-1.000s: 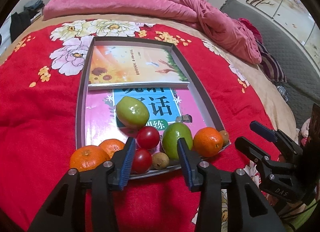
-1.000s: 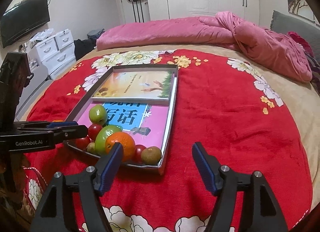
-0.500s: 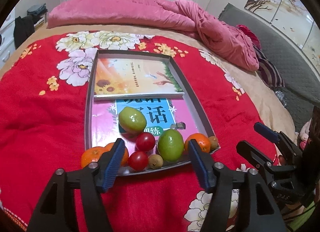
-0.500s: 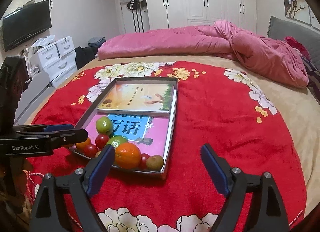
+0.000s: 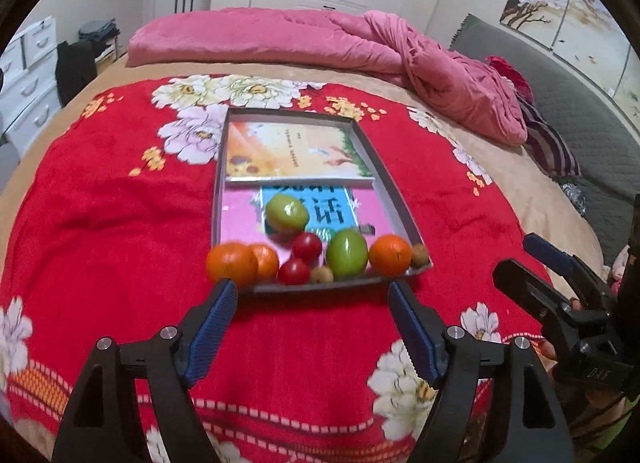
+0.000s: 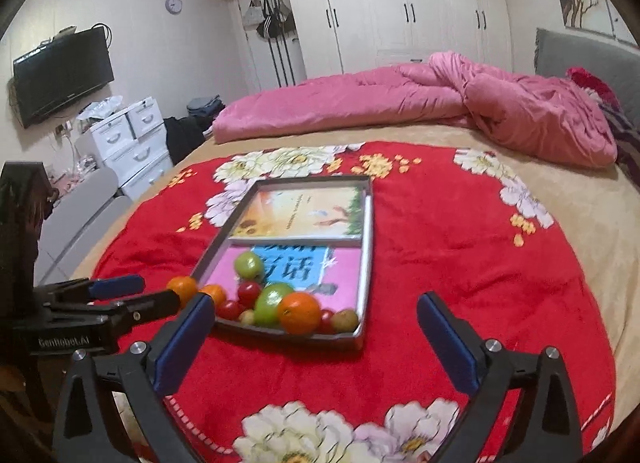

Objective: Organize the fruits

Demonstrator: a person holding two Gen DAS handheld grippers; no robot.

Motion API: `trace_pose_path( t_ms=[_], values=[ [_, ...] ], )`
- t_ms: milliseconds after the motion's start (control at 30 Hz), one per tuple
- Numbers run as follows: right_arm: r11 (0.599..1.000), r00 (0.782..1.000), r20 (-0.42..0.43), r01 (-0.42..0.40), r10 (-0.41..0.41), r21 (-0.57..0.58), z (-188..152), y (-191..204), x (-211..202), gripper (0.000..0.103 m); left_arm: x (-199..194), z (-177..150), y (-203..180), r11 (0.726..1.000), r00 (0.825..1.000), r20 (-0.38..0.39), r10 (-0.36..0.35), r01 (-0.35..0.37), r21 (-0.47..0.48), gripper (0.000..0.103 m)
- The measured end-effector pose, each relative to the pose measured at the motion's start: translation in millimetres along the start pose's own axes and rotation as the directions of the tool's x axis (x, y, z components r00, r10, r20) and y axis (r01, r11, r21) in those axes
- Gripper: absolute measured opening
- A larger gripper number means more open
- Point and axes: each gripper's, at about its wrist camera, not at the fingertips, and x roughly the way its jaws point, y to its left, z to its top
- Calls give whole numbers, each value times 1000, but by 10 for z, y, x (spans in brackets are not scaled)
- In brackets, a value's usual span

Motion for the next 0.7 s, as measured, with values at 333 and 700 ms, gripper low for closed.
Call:
trace_pose_path(
  t_ms=[333, 700],
  values=[
    [999, 999, -32, 40, -40, -7, -436, 153, -238, 102, -203, -478, 50, 998, 999, -38, 34, -35, -43, 79],
    [999, 998, -61, 33, -33, 5, -580, 176, -165, 102, -109, -583, 60, 997, 996, -66, 59, -63, -49, 79]
  ],
)
